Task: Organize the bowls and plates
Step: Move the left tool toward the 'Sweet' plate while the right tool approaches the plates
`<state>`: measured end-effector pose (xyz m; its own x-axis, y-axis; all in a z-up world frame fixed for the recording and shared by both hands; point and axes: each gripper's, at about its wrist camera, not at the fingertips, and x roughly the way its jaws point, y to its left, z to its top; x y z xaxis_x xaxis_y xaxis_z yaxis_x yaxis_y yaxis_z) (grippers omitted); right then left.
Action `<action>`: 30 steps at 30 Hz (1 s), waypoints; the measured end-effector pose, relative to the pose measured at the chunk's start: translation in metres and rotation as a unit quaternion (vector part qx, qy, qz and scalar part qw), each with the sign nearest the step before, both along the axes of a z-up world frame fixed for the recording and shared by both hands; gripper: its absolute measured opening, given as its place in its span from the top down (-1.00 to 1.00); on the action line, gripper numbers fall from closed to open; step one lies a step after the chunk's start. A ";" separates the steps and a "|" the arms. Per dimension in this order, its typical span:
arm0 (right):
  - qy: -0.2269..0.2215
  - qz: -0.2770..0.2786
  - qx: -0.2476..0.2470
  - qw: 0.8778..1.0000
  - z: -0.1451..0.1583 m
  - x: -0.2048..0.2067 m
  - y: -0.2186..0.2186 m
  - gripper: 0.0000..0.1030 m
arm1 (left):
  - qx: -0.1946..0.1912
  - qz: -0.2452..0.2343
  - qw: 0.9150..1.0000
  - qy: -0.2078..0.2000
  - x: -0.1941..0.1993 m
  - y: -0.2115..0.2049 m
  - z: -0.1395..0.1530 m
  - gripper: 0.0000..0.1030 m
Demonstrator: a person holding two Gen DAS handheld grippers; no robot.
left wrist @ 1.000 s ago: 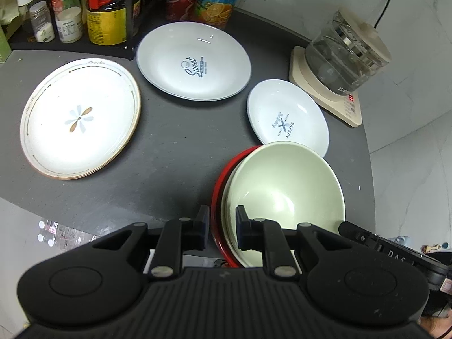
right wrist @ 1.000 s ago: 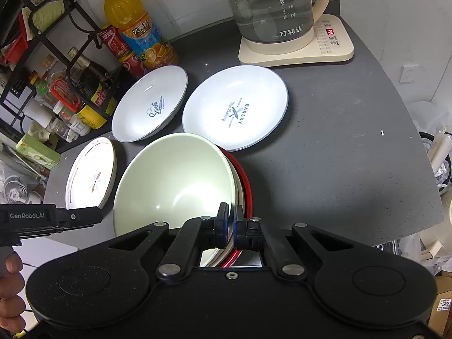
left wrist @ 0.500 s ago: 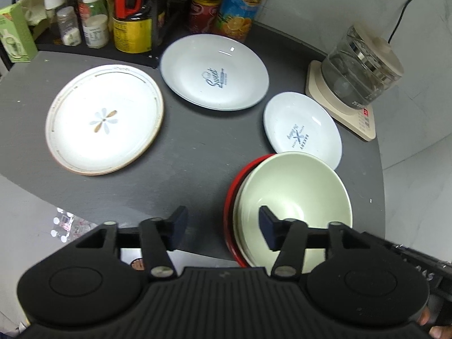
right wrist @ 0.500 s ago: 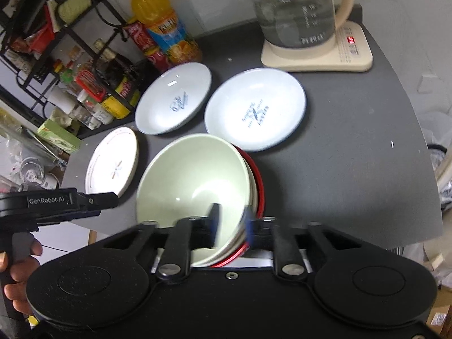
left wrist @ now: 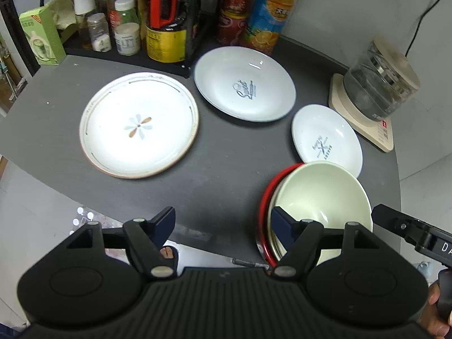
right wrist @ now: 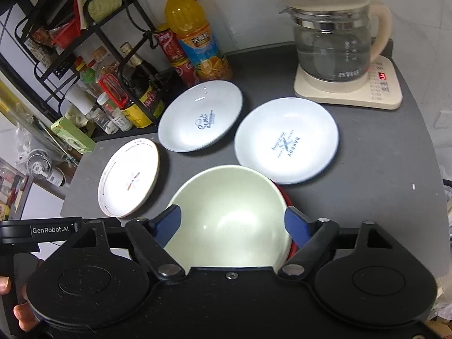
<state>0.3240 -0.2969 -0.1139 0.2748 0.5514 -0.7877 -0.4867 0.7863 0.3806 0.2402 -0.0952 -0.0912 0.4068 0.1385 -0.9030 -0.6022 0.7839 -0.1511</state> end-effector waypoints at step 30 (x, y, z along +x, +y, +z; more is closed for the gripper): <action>-0.033 -0.048 -0.027 0.998 -0.009 0.073 0.097 -0.72 | -0.014 -0.021 0.999 -0.044 0.076 0.118 -0.022 -0.44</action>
<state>0.3970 -0.2001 -0.1224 0.3768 0.4768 -0.7941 -0.4312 0.8491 0.3052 0.3159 0.0227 -0.1131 0.4897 0.0948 -0.8667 -0.5519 0.8033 -0.2240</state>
